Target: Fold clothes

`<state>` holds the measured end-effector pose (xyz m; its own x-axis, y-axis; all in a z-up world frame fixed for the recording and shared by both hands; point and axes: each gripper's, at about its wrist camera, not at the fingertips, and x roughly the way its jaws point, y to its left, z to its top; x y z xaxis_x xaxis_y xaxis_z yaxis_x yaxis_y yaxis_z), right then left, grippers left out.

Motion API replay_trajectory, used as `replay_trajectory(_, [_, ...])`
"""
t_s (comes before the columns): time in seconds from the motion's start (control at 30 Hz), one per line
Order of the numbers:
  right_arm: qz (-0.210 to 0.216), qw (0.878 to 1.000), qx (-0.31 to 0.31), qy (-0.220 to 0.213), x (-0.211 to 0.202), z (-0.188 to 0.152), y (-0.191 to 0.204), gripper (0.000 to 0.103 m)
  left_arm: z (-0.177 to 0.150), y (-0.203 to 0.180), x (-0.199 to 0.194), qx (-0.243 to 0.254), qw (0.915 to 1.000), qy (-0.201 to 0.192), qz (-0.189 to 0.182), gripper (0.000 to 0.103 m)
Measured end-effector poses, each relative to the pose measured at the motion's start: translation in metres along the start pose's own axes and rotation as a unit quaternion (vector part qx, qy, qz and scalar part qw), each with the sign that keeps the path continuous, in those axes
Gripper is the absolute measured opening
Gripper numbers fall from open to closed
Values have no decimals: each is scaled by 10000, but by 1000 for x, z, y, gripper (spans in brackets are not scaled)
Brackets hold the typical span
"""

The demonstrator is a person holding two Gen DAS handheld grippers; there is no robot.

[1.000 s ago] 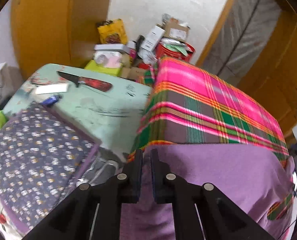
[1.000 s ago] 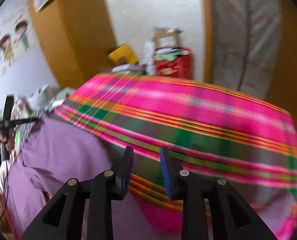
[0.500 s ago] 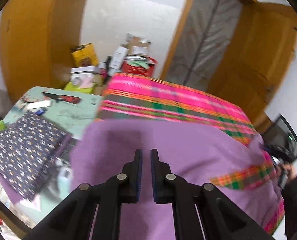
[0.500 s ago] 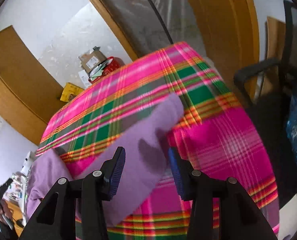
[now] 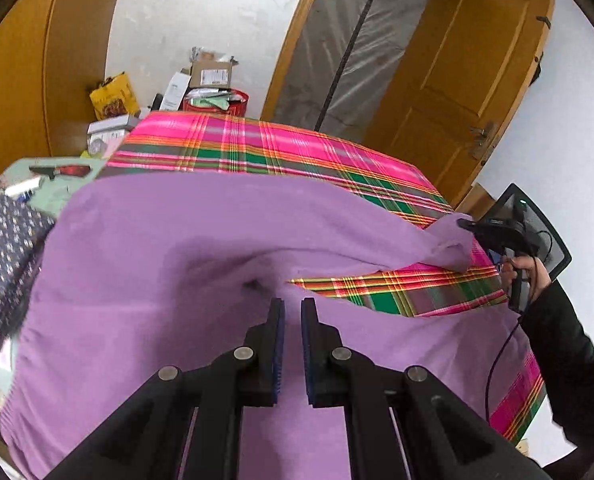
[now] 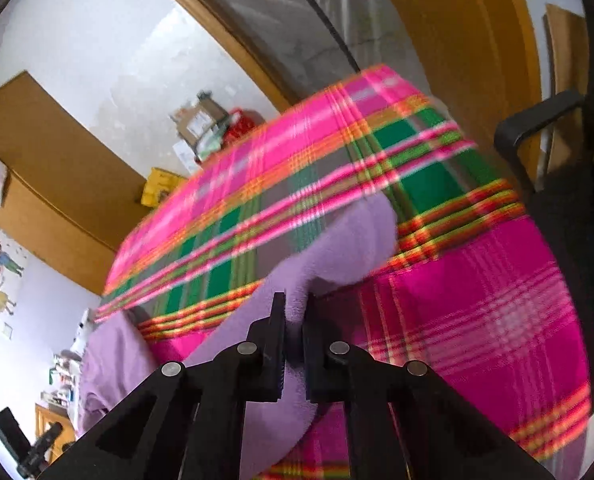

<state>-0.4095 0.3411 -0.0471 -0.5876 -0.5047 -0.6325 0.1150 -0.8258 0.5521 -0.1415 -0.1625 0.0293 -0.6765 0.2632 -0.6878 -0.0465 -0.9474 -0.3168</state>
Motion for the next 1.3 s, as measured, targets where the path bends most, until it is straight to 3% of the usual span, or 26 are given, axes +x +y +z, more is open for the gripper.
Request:
replay_trajectory(0.17, [-158,9986,168,-480,-61,-17,-11,7,-9,4,1,-222,9997,-2,-61,7])
replay_trajectory(0.27, [-257,9980,255,-509,-89,-40,-16,7,-10,8,2,-324,9994,-18,-107,7])
replay_trajectory(0.37, [-302,9990,146,-305,-100,-67,-12,7,-12,10,5,-423,9989,4,-177,7])
replay_trajectory(0.5, [-346,9981,396,327,-92,-98,-22,11,-17,11,13,-530,9983,104,-233,7])
replay_trajectory(0.57, [-368,9964,332,682,-92,-113,-20,20,-19,11,14,-526,9983,137,-224,7])
replay_trajectory(0.63, [-396,9963,177,747,-101,-120,-17,28,-21,12,13,-510,9984,134,-216,7])
replay_trajectory(0.77, [-467,9980,-118,397,-127,-115,-12,31,-24,13,10,-510,9985,117,-188,7])
replay_trajectory(0.83, [-698,9971,-286,118,-136,-104,-15,33,-24,13,10,-518,9984,99,-214,7])
replay_trajectory(1.0, [-1093,9924,-556,-100,-127,-74,-30,41,-25,5,12,-468,9983,125,-325,7])
replay_trajectory(1.3, [-1179,9813,-1277,823,-91,-69,-39,49,-26,-7,13,-291,9985,224,-398,7])
